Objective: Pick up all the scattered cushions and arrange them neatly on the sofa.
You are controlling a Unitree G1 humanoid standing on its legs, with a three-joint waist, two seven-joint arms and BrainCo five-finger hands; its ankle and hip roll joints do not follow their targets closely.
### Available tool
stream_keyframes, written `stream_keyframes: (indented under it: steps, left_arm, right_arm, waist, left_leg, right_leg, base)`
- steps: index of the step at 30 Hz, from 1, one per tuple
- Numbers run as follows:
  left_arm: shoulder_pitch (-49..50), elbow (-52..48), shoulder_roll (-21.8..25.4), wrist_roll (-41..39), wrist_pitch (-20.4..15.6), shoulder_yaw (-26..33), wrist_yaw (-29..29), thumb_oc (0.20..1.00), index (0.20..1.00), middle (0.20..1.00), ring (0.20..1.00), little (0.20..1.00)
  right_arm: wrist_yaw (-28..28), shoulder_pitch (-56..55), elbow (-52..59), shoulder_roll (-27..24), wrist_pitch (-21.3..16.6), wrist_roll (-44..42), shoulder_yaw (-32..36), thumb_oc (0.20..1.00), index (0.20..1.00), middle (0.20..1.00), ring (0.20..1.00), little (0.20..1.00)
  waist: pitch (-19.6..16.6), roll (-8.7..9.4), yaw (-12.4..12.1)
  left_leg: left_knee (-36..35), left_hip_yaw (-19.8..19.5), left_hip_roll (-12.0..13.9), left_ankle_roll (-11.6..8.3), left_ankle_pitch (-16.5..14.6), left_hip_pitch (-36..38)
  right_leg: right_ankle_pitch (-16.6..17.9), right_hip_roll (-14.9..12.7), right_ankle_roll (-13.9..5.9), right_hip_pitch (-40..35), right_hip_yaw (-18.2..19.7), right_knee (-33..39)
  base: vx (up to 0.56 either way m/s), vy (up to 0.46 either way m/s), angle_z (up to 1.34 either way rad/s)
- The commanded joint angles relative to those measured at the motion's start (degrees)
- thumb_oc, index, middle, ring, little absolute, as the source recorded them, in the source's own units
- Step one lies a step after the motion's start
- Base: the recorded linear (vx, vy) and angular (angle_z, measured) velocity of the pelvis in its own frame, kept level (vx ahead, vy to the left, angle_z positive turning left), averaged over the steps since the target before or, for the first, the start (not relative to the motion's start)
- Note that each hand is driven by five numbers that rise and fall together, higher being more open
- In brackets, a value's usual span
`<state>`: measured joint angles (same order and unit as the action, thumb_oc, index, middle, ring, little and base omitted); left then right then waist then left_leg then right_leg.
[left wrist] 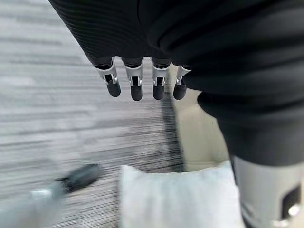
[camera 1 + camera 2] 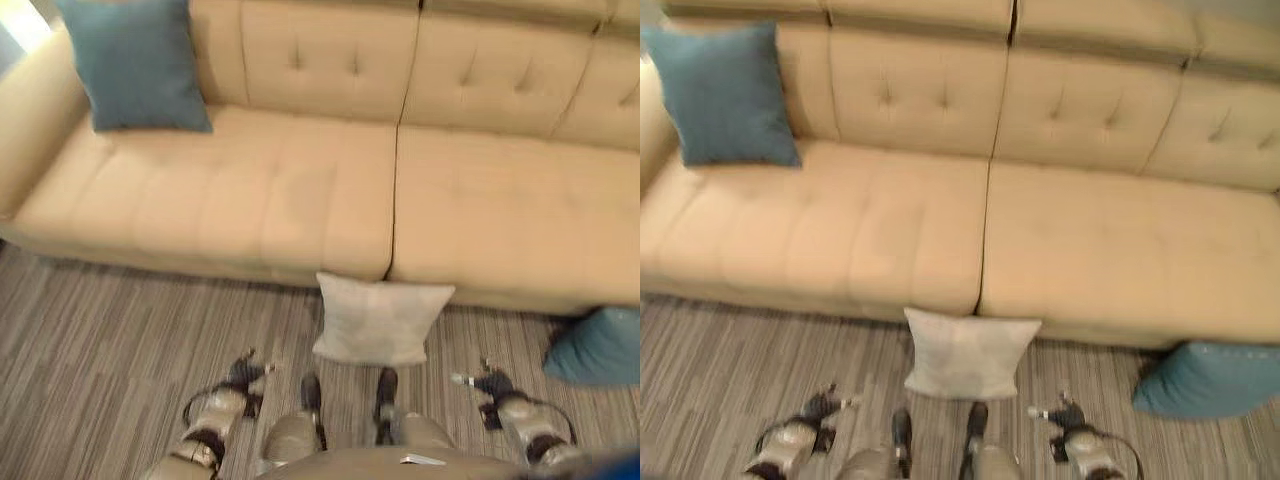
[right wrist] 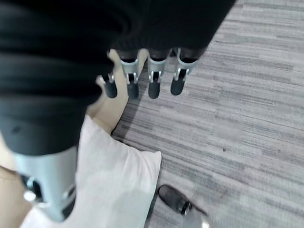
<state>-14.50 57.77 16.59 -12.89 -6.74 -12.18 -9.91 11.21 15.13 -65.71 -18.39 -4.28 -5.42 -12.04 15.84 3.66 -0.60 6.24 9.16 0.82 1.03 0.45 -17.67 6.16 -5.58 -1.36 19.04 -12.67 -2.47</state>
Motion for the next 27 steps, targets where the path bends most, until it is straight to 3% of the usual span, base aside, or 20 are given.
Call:
stream_keyframes:
  steps: [1, 2, 4, 7, 10, 13, 22, 27]
  left_arm:
    - [-2.94, -1.79, -0.27, -8.16, -5.28, -0.56, -4.9, 1.0, 1.0, 1.0, 1.0, 1.0]
    - [-4.47, -2.61, -0.08, -8.77, -5.49, -0.94, -5.33, 1.0, 1.0, 1.0, 1.0, 1.0]
    - [-6.37, -2.71, 0.28, -9.36, -6.08, -1.46, -6.06, 1.0, 1.0, 1.0, 1.0, 1.0]
    - [-15.52, -3.95, 1.73, -14.1, -7.6, -3.4, -7.85, 1.0, 1.0, 1.0, 1.0, 1.0]
    - [-19.09, -3.82, 2.08, -15.53, -7.77, -4.21, -8.26, 1.0, 1.0, 1.0, 1.0, 1.0]
    - [-26.6, -3.7, 3.43, -18.81, -8.28, -4.71, -9.56, 1.0, 1.0, 1.0, 1.0, 1.0]
    - [-34.13, -4.01, 5.37, -18.97, -8.64, -4.99, -13.69, 1.0, 1.0, 1.0, 1.0, 1.0]
    - [-38.26, -5.23, 7.45, -21.69, -9.23, -5.72, -13.18, 1.0, 1.0, 1.0, 1.0, 1.0]
  right_arm:
    - [5.48, 2.42, 4.01, -2.54, -2.52, -3.43, -1.89, 1.0, 1.0, 1.0, 1.0, 1.0]
    - [6.39, 3.65, 4.68, -2.79, -2.67, -3.87, -2.07, 1.0, 1.0, 1.0, 1.0, 1.0]
    - [7.49, 5.29, 4.71, -3.02, -3.07, -4.29, -2.3, 1.0, 1.0, 1.0, 1.0, 1.0]
    - [11.58, 14.26, 5.2, -5.04, -4.39, -7.74, -2.4, 1.0, 1.0, 1.0, 1.0, 1.0]
    - [12.94, 17.96, 5.4, -5.6, -5.18, -9.56, -1.92, 1.0, 1.0, 1.0, 1.0, 1.0]
    - [16.67, 26.22, 6.64, -7.22, -7.49, -15.87, -0.2, 1.0, 1.0, 1.0, 1.0, 1.0]
    - [21.85, 33.87, 8.55, -9.42, -8.52, -15.78, -1.56, 1.0, 1.0, 1.0, 1.0, 1.0]
    - [19.62, 38.64, 8.23, -11.8, -9.18, -18.6, -3.72, 1.0, 1.0, 1.0, 1.0, 1.0]
  waist:
    - [-0.8, -0.63, 0.72]
    - [-0.65, -0.87, 0.78]
    - [-0.45, -1.05, 0.91]
    - [1.13, -2.25, 1.64]
    - [0.99, -2.89, 2.02]
    - [1.24, -4.41, 2.77]
    - [2.07, -5.55, 3.42]
    - [2.27, -5.77, 3.2]
  left_leg:
    - [1.0, -1.71, -0.73, -1.33, 0.08, -6.02]
    - [1.97, -2.24, -0.48, -1.75, -1.46, -7.37]
    - [3.82, -2.12, -0.38, -1.8, -1.57, -10.61]
    - [12.17, -2.52, 0.91, -1.33, -2.64, -25.0]
    - [15.86, -2.74, 1.35, -1.0, -3.51, -31.23]
    - [22.67, -3.2, 1.81, -0.37, -5.16, -43.56]
    - [26.24, -2.96, 1.18, 0.52, -5.31, -55.26]
    - [27.08, -3.32, 0.69, 0.77, -5.02, -60.46]
  right_leg:
    - [-4.98, -0.72, -2.17, 4.34, 1.99, -7.03]
    - [-6.45, -0.81, -2.52, 5.95, 2.64, -8.27]
    - [-6.54, -1.11, -2.44, 9.03, 2.54, -9.82]
    - [-7.78, -2.39, -1.91, 23.2, 3.43, -17.82]
    - [-8.69, -2.77, -1.78, 29.34, 3.88, -21.58]
    - [-10.71, -3.6, -1.53, 42.71, 5.89, -30.11]
    - [-11.38, -3.35, -1.93, 55.46, 8.1, -35.02]
    - [-11.18, -3.17, -2.45, 61.62, 8.94, -36.95]
  base:
    - [-0.14, 0.0, -0.14]
    - [-0.14, -0.01, -0.17]
    - [-0.09, -0.004, -0.11]
    - [-0.19, 0.004, -0.04]
    - [-0.05, 0.0, -0.02]
    - [0.0, 0.003, -0.01]
    - [0.0, -0.008, -0.02]
    - [0.03, -0.053, 0.03]
